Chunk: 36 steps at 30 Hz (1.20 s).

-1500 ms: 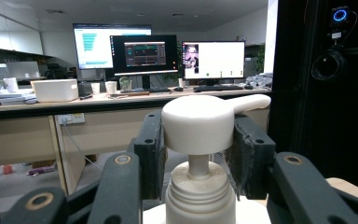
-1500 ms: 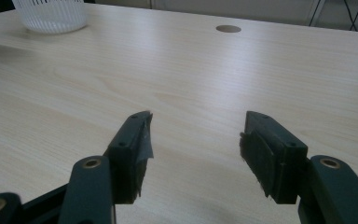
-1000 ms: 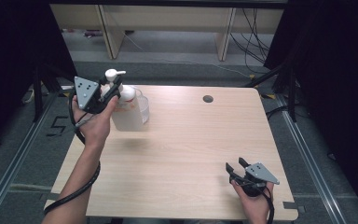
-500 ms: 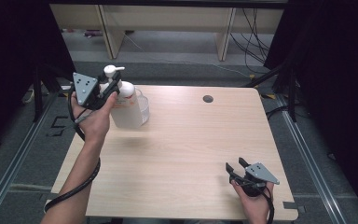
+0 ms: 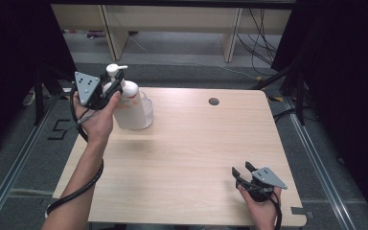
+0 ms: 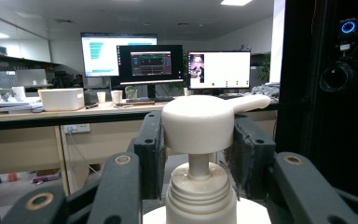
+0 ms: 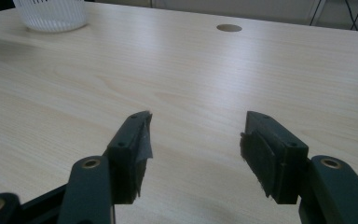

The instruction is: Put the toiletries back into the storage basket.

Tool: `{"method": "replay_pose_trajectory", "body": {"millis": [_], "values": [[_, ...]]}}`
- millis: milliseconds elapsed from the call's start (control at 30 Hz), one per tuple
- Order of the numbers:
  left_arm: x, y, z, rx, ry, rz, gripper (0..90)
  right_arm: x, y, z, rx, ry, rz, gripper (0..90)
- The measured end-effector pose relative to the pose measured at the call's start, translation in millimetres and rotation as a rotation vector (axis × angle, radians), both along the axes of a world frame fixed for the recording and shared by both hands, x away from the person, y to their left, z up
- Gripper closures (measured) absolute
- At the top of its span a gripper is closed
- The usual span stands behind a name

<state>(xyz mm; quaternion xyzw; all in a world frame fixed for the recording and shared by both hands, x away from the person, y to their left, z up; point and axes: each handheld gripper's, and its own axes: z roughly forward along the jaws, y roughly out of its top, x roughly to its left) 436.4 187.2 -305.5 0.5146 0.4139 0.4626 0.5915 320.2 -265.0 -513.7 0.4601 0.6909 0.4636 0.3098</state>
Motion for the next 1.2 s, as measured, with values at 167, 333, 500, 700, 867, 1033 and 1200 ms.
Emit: {"method": "replay_pose_trajectory", "body": {"millis": [167, 333, 500, 700, 867, 1033, 1200], "values": [[2.1, -0.3, 2.1, 0.000, -0.004, 0.002, 59.0, -0.3, 0.8, 0.1, 0.012, 0.004, -0.004, 42.2], [3.8, -0.2, 4.8, 0.001, -0.009, 0.004, 59.0, -0.8, 0.4, 0.8, 0.003, 0.009, -0.005, 42.2], [5.6, 0.3, 6.4, 0.000, -0.016, 0.004, 59.0, -0.6, 0.2, 0.8, 0.000, 0.006, -0.005, 42.2], [7.4, 0.7, 8.0, 0.002, -0.015, 0.008, 59.0, -0.8, 0.4, 0.8, 0.003, 0.010, -0.005, 42.3], [9.4, 1.4, 9.4, -0.001, -0.018, 0.010, 59.1, -0.3, -0.1, 0.4, -0.005, 0.000, -0.005, 42.2], [11.1, 1.3, 10.8, 0.004, -0.019, 0.011, 59.0, -0.7, 0.5, 0.6, 0.009, 0.010, -0.002, 42.2], [13.0, 1.4, 12.1, 0.000, -0.021, 0.013, 59.0, -0.1, 0.6, 0.1, 0.008, 0.000, -0.004, 42.2]]}}
